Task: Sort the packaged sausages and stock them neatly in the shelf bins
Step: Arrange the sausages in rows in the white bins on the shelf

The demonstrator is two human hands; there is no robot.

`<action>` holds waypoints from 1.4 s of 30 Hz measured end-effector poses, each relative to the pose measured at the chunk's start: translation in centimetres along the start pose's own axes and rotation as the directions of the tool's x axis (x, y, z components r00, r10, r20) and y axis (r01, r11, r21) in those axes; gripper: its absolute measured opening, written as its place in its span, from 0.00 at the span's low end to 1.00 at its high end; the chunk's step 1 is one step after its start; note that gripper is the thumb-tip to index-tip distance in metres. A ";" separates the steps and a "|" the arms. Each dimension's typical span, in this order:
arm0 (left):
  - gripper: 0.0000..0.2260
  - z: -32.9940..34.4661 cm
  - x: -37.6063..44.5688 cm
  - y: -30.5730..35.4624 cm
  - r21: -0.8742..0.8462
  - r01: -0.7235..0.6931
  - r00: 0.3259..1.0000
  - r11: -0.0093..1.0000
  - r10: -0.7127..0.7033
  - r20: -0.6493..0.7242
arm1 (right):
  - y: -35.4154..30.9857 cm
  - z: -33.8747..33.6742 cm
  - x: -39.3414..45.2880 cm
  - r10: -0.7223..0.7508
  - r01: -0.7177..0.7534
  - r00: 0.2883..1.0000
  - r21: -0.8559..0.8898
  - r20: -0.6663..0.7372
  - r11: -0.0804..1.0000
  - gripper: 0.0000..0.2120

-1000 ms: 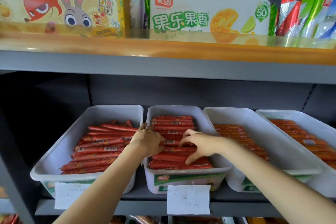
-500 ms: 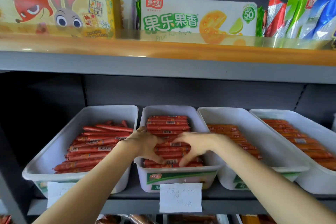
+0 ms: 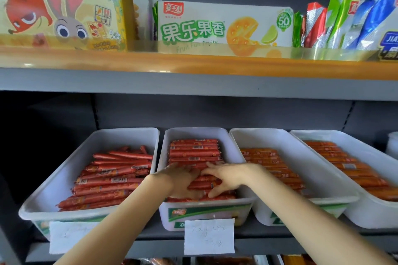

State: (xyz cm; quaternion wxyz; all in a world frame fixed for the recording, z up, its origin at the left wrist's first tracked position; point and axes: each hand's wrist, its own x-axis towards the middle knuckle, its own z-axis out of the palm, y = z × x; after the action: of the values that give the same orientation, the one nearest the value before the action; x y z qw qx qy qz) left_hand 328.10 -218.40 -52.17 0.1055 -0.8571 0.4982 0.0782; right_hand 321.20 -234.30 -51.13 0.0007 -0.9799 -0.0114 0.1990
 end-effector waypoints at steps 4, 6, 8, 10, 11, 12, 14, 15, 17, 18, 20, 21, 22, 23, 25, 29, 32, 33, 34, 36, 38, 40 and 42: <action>0.27 0.7 -0.9 -0.3 -0.051 -0.063 0.998 0.997 0.061 -0.031 | 0.0 0.2 -0.8 -0.071 0.074 0.996 0.064 -0.054 0.995 0.40; 0.25 0.6 -1.2 -0.5 -0.046 -0.090 0.995 0.995 0.089 -0.041 | -0.1 0.2 -1.0 -0.056 0.056 0.998 0.004 -0.020 0.998 0.39; 0.23 0.2 -1.4 -0.3 0.019 -0.100 0.994 0.995 0.100 -0.046 | -0.1 0.2 -1.0 -0.020 0.021 0.999 -0.068 0.026 0.997 0.37; 0.23 0.0 -1.4 0.0 0.078 -0.076 0.997 0.994 0.076 0.002 | -0.2 0.1 -0.9 -0.001 0.010 0.997 -0.121 0.071 0.993 0.36; 0.24 -0.1 -1.2 -0.2 0.109 -0.059 0.998 0.992 0.055 0.042 | -0.3 0.0 -0.9 0.003 0.009 0.996 -0.138 0.085 0.990 0.36; 0.26 -0.1 -1.0 -0.5 0.141 -0.051 0.996 0.989 0.041 0.076 | -0.3 0.0 -0.9 0.005 0.007 0.996 -0.143 0.087 0.990 0.36; 0.30 0.0 -0.4 -1.5 0.191 -0.033 0.994 0.981 0.012 0.109 | -0.2 -0.1 -0.8 0.007 -0.002 0.999 -0.116 0.044 0.993 0.38; 0.31 0.1 -0.3 -2.0 0.201 -0.012 0.995 0.980 -0.008 0.100 | -0.1 -0.1 -0.8 0.004 -0.003 1.000 -0.096 0.014 0.995 0.39; 0.33 0.3 -0.6 -2.4 0.191 0.026 0.998 0.981 -0.037 0.050 | 0.0 -0.1 -0.7 -0.010 0.008 1.000 -0.075 -0.021 0.997 0.40; 0.33 0.4 -0.8 -2.4 0.183 0.035 0.999 0.983 -0.039 0.020 | -0.1 -0.1 -0.6 -0.017 0.016 1.000 -0.047 -0.025 0.999 0.39; 0.30 0.4 -1.1 -2.1 0.160 0.061 0.998 0.985 -0.057 -0.027 | -0.3 -0.2 -0.6 -0.021 0.024 0.999 0.074 -0.042 0.997 0.33; 0.28 0.4 -1.1 -1.9 0.158 0.078 0.997 0.984 -0.073 -0.041 | -0.3 -0.3 -0.5 -0.012 0.019 0.998 0.124 -0.056 0.992 0.30; 0.26 0.3 -1.0 -1.7 0.169 0.099 0.995 0.981 -0.093 -0.041 | -0.3 -0.4 -0.2 0.006 0.005 0.997 0.143 -0.073 0.990 0.28; 0.25 0.3 -1.0 -1.4 0.186 0.123 0.992 0.975 -0.120 -0.028 | -0.3 -0.4 0.1 0.031 -0.018 0.995 0.138 -0.095 0.990 0.26; 0.24 0.3 -0.8 -1.1 0.235 0.154 0.988 0.960 -0.155 -0.010 | -0.2 -0.4 0.9 0.083 -0.069 0.988 0.110 -0.128 0.992 0.25; 0.25 0.5 -0.9 -1.0 0.271 0.170 0.985 0.948 -0.171 -0.018 | 0.0 -0.8 2.7 0.167 -0.132 0.970 0.194 -0.176 0.972 0.20; 0.26 0.5 -1.0 -1.1 0.269 0.177 0.984 0.947 -0.176 -0.028 | 0.0 -0.9 2.1 0.127 -0.074 0.969 0.241 -0.211 0.968 0.14; 0.26 0.5 -0.9 -1.1 0.269 0.174 0.984 0.947 -0.174 -0.021 | 0.1 -0.7 1.7 0.108 -0.055 0.969 0.234 -0.222 0.971 0.16; 0.26 0.5 -0.9 -1.1 0.271 0.168 0.985 0.948 -0.171 -0.014 | 0.1 -0.4 1.3 0.094 -0.043 0.968 0.216 -0.235 0.975 0.17; 0.26 0.5 -0.8 -1.0 0.285 0.167 0.985 0.944 -0.175 0.002 | 0.1 -0.1 1.2 0.084 -0.033 0.961 0.194 -0.262 0.980 0.18; 0.26 0.5 -0.9 -1.0 0.288 0.173 0.983 0.942 -0.185 0.014 | -0.1 -0.3 1.6 0.097 -0.046 0.959 0.191 -0.265 0.981 0.18; 0.26 0.5 -0.8 -1.0 0.282 0.173 0.983 0.944 -0.183 0.011 | -0.1 -0.3 1.7 0.117 -0.065 0.956 0.198 -0.268 0.978 0.18; 0.26 0.5 -1.0 -0.9 0.275 0.172 0.984 0.946 -0.180 0.004 | 0.0 0.2 1.8 0.117 -0.068 0.952 0.174 -0.284 0.982 0.18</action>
State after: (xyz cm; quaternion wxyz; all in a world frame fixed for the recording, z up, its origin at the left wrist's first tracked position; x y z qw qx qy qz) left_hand 328.43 -217.00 -52.36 0.2365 -0.8742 0.4240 0.0116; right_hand 322.78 -234.30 -52.06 0.0728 -0.9947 0.0512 0.0519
